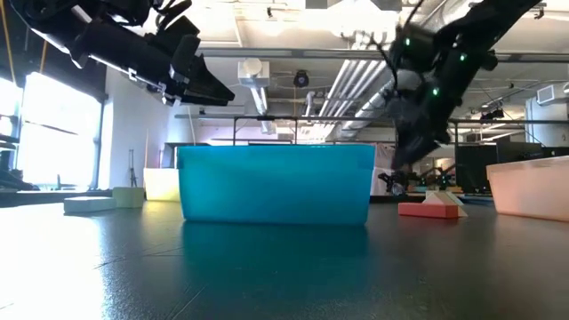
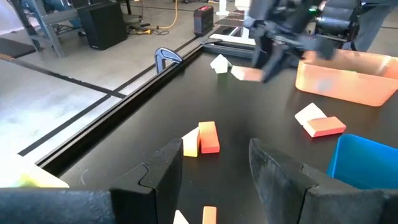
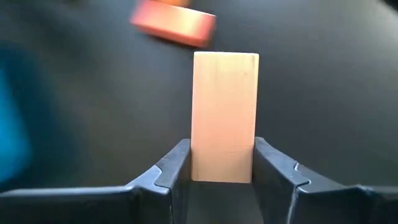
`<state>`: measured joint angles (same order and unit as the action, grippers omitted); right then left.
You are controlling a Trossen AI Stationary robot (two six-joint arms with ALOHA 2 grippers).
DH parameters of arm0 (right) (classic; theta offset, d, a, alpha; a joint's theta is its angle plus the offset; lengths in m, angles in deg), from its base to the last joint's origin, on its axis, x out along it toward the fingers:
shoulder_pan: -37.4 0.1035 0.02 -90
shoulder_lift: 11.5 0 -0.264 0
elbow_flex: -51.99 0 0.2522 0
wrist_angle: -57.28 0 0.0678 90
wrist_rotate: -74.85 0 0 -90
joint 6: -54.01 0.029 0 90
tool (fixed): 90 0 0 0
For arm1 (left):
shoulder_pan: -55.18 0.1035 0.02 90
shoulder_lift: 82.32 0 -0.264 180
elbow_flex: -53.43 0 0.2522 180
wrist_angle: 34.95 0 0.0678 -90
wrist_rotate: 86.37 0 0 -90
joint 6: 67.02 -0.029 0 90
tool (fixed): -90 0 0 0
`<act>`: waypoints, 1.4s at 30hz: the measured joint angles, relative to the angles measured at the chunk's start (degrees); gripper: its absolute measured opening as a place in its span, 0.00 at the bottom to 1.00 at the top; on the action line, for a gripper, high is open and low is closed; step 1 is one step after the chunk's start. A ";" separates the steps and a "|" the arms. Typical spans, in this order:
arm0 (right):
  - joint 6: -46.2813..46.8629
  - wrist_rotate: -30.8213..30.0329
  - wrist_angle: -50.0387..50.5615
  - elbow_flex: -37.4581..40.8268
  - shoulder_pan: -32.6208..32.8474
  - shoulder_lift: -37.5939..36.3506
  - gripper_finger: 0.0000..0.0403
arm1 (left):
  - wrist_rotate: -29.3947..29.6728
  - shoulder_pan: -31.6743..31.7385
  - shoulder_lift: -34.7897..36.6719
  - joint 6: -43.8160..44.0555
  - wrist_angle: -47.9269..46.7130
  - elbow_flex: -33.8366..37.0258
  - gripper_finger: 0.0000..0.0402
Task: Sort blocks by size
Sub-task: Put the light orange rectangular block into the blue bin
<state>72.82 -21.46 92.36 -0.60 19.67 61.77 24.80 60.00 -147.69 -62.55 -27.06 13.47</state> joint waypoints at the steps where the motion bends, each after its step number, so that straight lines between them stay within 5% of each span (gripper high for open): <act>1: -0.83 1.47 -2.18 0.00 2.17 0.22 0.32 | 0.02 0.02 0.00 0.00 0.02 0.00 0.42; 8: -8.97 9.96 -21.35 -0.11 15.53 2.68 0.32 | 0.02 0.02 0.00 0.02 0.42 0.00 0.42; 16: -9.89 20.12 -32.92 -0.36 21.43 9.48 0.32 | 0.02 0.00 0.00 0.02 1.01 0.00 0.42; 22: -12.75 24.40 -30.60 -8.16 21.51 18.05 0.32 | 0.02 0.02 0.00 -0.04 1.56 0.00 0.42; 31: -18.83 27.29 -11.33 -23.60 21.46 30.29 0.35 | 0.02 0.01 0.00 -0.07 1.57 0.00 0.42; 42: -17.32 33.79 -10.35 -26.32 19.95 33.91 0.40 | -0.17 0.00 0.00 0.86 0.17 0.00 0.42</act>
<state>55.50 12.34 82.01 -26.92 39.62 95.68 24.62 60.00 -147.69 -61.69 -26.89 13.47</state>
